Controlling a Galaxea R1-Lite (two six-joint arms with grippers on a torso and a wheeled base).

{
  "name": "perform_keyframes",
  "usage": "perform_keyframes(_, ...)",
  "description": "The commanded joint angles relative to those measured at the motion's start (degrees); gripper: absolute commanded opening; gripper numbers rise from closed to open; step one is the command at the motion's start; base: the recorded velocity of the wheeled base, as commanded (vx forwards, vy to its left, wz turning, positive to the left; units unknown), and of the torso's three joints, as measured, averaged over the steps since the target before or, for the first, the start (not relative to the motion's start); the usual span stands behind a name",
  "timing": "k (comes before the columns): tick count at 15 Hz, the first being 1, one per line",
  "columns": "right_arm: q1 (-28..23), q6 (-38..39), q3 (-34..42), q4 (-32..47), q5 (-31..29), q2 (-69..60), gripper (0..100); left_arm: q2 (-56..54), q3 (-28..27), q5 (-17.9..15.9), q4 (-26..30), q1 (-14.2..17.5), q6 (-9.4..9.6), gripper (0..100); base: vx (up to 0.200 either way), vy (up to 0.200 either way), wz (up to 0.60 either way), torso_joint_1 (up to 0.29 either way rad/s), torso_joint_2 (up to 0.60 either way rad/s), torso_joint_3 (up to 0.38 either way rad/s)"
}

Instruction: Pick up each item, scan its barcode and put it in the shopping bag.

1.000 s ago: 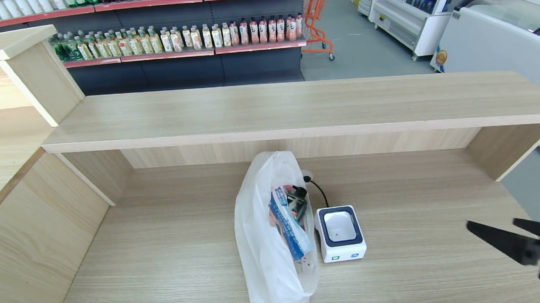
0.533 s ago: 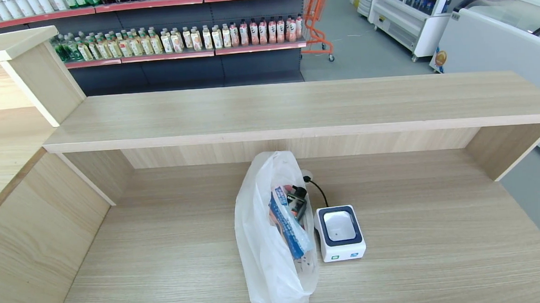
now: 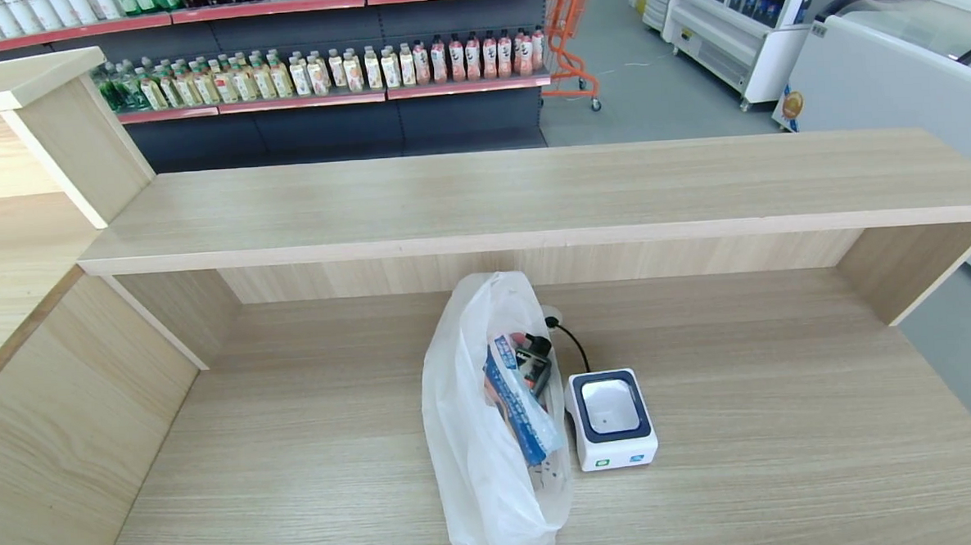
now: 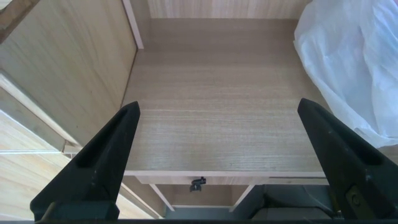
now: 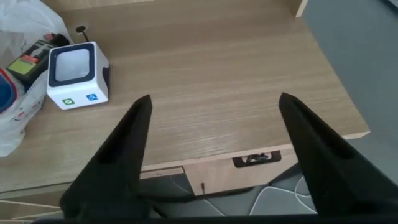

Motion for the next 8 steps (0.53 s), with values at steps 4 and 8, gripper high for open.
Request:
perform_keyframes(4,-0.05,0.94,0.04,0.33,0.03,0.07,0,-0.02,0.00,0.01,0.00,-0.01,0.00,100,0.000,0.000,0.00,0.000,0.00,0.000)
perform_keyframes(8,-0.05,1.56,0.04,0.33,-0.05,0.07,0,0.77,0.00,-0.07,0.00,-0.01,0.00,100,0.000,0.000,0.00,0.000,0.00,0.000)
